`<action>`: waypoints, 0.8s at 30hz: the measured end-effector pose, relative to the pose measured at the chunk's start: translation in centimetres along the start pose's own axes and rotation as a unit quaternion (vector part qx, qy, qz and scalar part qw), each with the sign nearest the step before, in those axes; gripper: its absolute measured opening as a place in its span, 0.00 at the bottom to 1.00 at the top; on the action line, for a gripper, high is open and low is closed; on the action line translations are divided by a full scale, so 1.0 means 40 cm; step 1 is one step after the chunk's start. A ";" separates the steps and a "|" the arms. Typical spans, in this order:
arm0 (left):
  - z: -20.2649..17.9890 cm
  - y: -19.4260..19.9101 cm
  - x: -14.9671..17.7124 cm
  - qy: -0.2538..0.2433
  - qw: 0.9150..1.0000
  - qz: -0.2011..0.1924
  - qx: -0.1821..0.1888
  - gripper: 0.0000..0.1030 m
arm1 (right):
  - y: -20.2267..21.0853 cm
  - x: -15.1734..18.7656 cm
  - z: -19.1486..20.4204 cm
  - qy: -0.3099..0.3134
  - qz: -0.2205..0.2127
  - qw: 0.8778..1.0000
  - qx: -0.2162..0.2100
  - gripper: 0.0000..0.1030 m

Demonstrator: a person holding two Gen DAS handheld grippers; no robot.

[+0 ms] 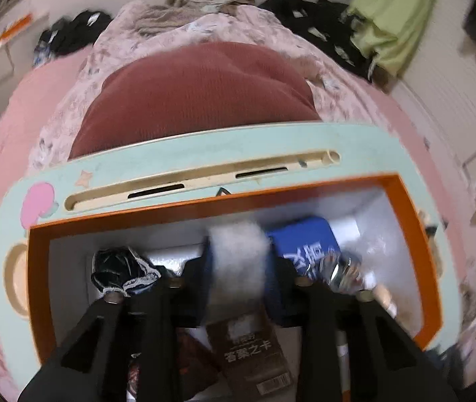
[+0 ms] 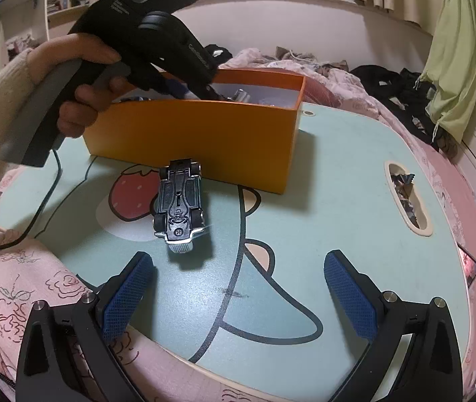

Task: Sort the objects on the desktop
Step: 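Grasp the white fur ball in the box with the left gripper, set it on the table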

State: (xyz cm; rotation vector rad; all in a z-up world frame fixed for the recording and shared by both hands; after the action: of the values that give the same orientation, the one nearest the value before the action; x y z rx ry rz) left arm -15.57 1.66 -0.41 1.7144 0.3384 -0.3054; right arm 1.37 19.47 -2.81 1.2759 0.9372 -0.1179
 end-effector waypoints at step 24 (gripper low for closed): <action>-0.004 0.127 0.303 -0.019 0.992 -0.052 0.113 0.33 | -0.001 0.005 0.000 0.000 -0.001 1.000 -0.001 0.99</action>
State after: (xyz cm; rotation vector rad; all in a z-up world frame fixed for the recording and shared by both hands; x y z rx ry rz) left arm -2.42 1.67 -0.47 1.9144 0.3766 -0.4674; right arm 1.47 19.54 -2.98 1.2739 0.9371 -0.1184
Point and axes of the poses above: each gripper's, at about its wrist camera, not at the fingertips, and y roughly against the way its jaws point, z to its left, x to its underside, the point moved 4 cm from there along -y, roughly the way its jaws point, and after that the axes turned 5 degrees about z, right-handed, at the moved point
